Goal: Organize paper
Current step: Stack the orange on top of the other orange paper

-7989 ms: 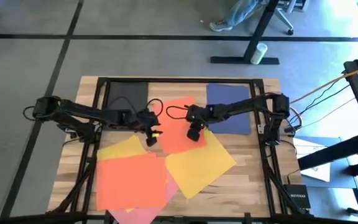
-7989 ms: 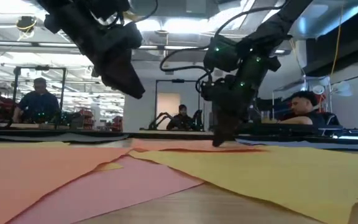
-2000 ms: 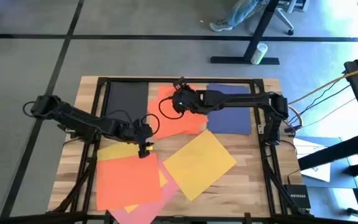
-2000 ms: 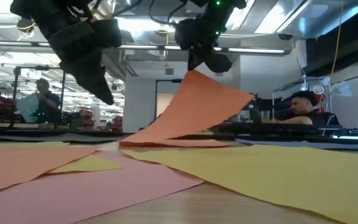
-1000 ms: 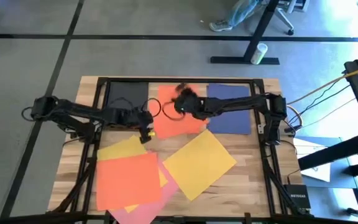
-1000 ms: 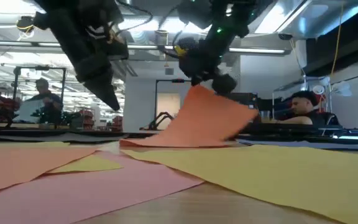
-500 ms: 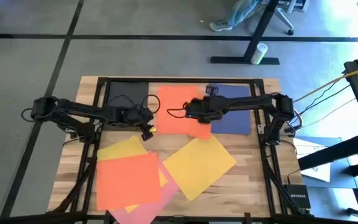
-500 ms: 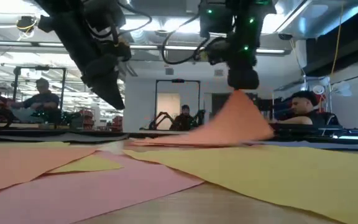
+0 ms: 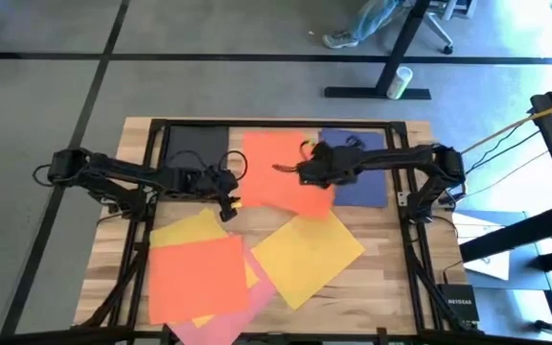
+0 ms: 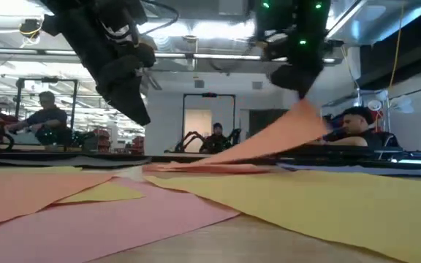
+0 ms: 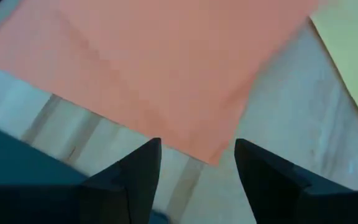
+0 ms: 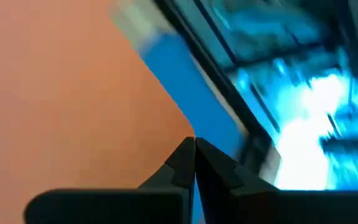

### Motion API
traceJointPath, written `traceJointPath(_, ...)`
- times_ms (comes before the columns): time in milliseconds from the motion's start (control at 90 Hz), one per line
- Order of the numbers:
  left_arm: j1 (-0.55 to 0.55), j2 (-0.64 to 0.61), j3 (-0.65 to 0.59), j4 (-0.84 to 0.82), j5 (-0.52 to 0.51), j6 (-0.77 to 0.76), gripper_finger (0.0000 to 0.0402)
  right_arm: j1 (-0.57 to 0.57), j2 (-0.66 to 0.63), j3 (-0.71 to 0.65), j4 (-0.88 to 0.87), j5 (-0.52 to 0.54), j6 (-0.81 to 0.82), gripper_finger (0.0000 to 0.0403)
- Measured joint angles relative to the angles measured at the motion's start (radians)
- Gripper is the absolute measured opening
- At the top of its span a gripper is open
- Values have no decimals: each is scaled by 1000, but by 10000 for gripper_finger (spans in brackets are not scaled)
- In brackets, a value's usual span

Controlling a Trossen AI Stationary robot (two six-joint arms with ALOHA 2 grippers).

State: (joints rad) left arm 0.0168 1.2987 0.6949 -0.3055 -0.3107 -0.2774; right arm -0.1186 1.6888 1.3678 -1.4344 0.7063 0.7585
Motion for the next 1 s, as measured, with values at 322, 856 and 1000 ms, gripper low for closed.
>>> traceJointPath(322, -10, 0, 0, 11, 0, 0, 192, 160, -15, -3, 238, -509, -159, 0)
traceJointPath(856, -50, 0, 0, -1, 0, -9, 192, 100, -93, -187, 684, -12, 48, 0)
traceJointPath(1000, -50, 0, -1, -2, -10, -4, 192, 73, -121, -296, 628, -242, 89, 0)
